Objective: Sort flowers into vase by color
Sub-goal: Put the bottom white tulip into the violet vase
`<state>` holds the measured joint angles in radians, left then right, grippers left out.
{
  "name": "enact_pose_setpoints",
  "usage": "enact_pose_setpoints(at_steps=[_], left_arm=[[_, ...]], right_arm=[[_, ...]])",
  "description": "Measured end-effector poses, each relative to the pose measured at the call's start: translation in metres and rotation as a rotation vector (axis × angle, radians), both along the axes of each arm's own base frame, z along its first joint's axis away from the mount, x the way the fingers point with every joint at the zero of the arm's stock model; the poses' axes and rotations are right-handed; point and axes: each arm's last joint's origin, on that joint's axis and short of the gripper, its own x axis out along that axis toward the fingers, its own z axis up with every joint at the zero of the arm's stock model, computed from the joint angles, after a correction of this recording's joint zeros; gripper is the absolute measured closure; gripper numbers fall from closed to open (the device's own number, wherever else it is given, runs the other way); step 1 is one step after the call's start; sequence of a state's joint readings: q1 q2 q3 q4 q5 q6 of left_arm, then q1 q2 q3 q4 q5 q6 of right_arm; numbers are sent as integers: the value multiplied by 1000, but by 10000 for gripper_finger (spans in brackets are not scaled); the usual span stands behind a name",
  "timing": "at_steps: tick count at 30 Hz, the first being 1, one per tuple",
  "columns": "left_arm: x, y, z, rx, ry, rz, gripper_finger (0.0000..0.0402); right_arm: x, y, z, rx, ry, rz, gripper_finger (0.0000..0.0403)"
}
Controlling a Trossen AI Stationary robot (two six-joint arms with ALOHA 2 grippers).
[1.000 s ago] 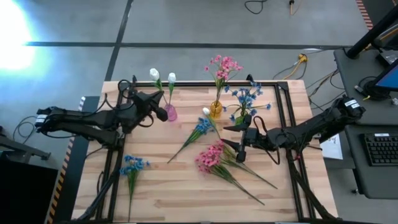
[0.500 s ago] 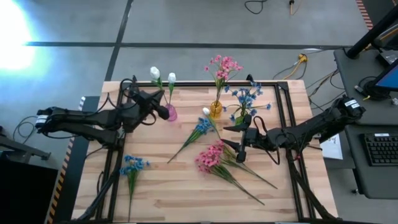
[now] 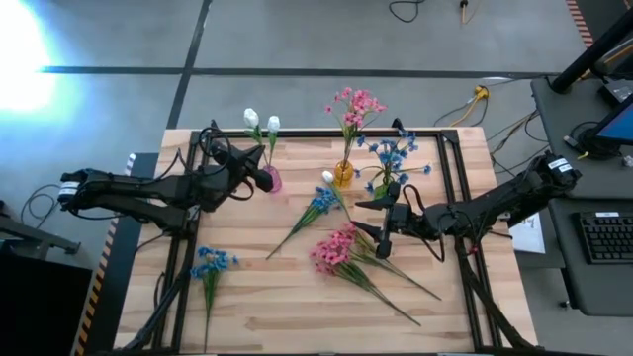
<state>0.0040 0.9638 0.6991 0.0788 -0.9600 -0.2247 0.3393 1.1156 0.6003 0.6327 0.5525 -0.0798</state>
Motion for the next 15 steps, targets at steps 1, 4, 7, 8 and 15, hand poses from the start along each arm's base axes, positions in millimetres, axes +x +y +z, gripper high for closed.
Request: enact_pose_setpoints(at_steps=[1, 4, 7, 8, 15], left_arm=[[0, 0, 0, -1, -2, 0, 401], [0, 0, 0, -2, -3, 0, 401], [0, 0, 0, -9, -11, 1, 401], [0, 0, 0, -13, -14, 2, 401], [-1, 0, -4, -32, 5, 6, 401]], right_arm=[[0, 0, 0, 0, 0, 0, 183], [0, 0, 0, 0, 0, 0, 183], [0, 0, 0, 0, 0, 0, 183], [0, 0, 0, 0, 0, 0, 183], [0, 0, 0, 0, 0, 0, 183]])
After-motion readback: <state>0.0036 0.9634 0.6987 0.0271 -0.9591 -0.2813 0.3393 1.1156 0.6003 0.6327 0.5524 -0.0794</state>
